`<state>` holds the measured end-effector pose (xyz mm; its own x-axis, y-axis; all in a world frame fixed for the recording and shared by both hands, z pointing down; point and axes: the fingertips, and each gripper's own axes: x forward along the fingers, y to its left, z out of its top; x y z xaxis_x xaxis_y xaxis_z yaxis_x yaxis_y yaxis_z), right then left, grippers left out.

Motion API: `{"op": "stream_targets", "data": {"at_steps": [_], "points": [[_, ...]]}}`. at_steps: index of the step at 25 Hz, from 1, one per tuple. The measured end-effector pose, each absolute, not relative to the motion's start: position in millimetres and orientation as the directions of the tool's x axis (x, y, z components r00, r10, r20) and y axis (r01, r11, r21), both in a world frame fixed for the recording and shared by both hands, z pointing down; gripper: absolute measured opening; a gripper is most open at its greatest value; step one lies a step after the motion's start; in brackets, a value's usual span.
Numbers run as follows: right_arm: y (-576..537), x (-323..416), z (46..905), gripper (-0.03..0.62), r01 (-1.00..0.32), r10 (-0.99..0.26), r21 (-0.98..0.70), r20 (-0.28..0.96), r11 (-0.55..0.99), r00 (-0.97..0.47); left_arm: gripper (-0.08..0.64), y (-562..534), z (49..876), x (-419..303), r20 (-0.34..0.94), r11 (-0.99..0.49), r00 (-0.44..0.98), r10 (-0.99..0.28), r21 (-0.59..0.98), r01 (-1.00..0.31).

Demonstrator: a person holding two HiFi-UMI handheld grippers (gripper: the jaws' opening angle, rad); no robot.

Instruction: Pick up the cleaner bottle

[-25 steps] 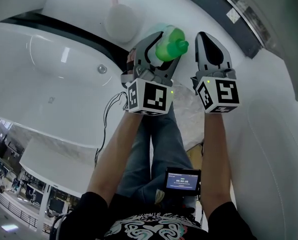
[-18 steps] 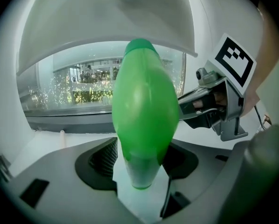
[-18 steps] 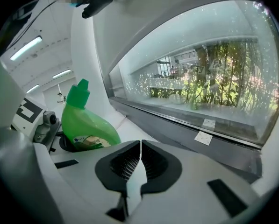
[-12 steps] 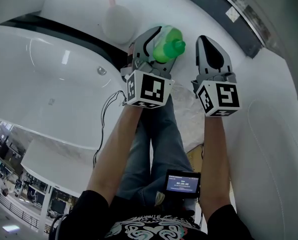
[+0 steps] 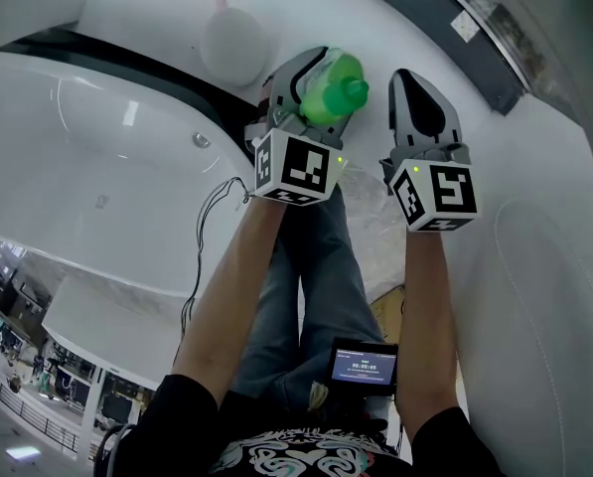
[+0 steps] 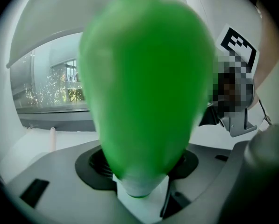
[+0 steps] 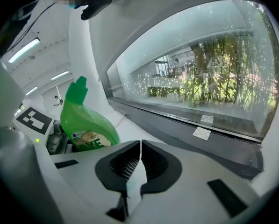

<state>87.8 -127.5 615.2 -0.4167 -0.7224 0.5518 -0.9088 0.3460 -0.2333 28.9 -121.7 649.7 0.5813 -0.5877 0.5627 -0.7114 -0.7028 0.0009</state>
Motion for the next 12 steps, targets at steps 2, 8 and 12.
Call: {"op": "stream_targets", "data": {"at_steps": [2,8,12], "points": [[-128,88,617,0.029,-0.909,-0.723,-0.236,0.551,0.344,-0.417,0.255,-120,653,31,0.568,-0.711,0.584,-0.58,-0.003,-0.704],[-128,87,624,0.029,-0.905,-0.712,-0.238,0.559,0.352,-0.424,0.218,-122,663,26,0.585,-0.704,0.581,-0.566,0.024,-0.709],[-130,86,627,0.029,-0.904,-0.706,-0.235,0.565,0.358,-0.427,0.216,-123,665,24,0.586,-0.701,0.597,-0.548,0.068,-0.71]]}}
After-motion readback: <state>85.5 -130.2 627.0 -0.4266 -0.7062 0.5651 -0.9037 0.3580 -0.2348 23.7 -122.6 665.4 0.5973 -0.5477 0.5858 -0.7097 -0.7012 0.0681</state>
